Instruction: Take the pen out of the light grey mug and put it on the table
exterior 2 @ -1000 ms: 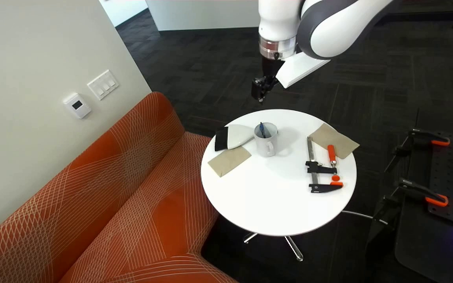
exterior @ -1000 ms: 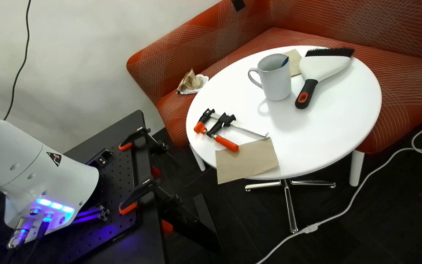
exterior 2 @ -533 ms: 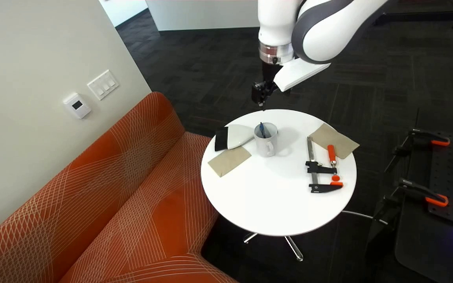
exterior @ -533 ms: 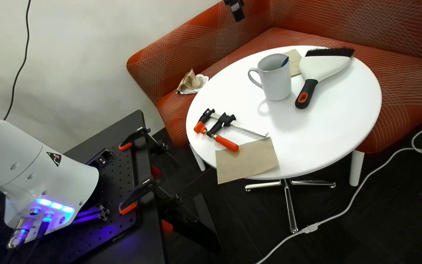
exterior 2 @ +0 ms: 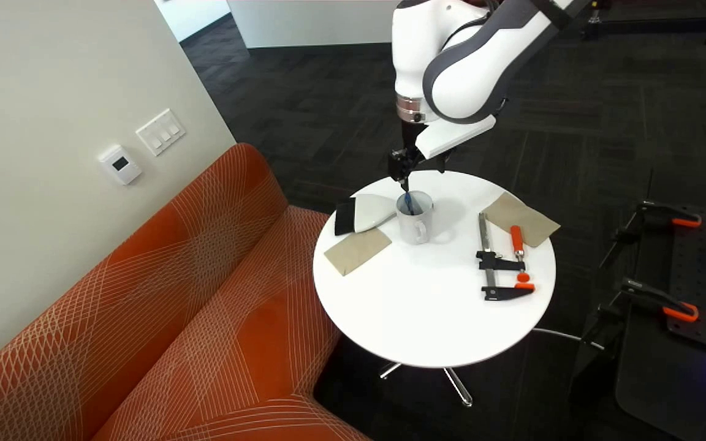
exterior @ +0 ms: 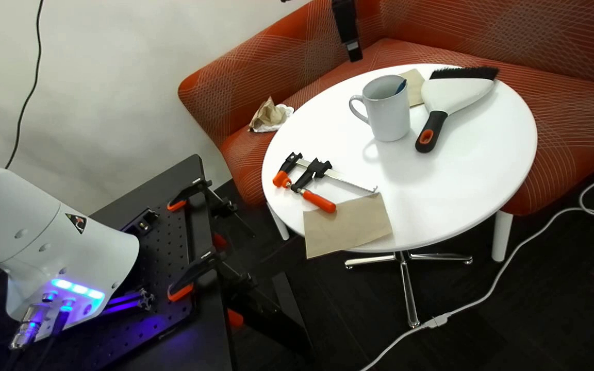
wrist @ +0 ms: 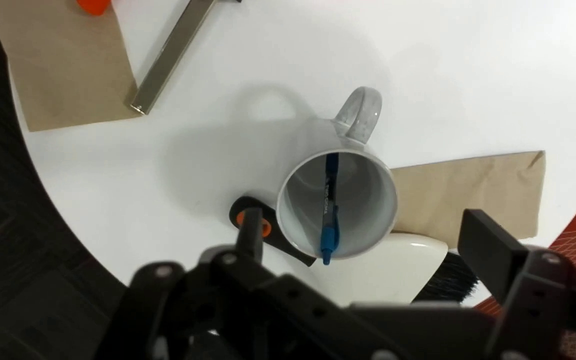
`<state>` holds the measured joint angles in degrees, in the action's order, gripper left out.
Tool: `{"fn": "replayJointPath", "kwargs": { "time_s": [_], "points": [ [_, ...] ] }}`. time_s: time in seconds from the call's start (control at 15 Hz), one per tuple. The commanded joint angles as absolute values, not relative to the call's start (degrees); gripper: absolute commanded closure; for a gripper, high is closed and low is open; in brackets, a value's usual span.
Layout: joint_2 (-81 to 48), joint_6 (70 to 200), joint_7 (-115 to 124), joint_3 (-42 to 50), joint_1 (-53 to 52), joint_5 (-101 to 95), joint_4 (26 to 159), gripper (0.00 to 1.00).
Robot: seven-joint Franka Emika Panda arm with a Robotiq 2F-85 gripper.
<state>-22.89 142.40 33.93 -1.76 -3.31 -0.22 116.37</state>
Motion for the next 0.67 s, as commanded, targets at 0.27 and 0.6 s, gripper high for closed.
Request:
{"fn": "replayJointPath", "kwargs": {
  "time_s": [0.27, 0.6],
  "points": [
    [-30.2, 142.7, 33.3, 0.5, -5.0, 3.9, 109.6, 0.10],
    [-33.1, 142.1, 33.6, 1.1, -5.9, 4.4, 107.7, 0.44]
  ]
}}
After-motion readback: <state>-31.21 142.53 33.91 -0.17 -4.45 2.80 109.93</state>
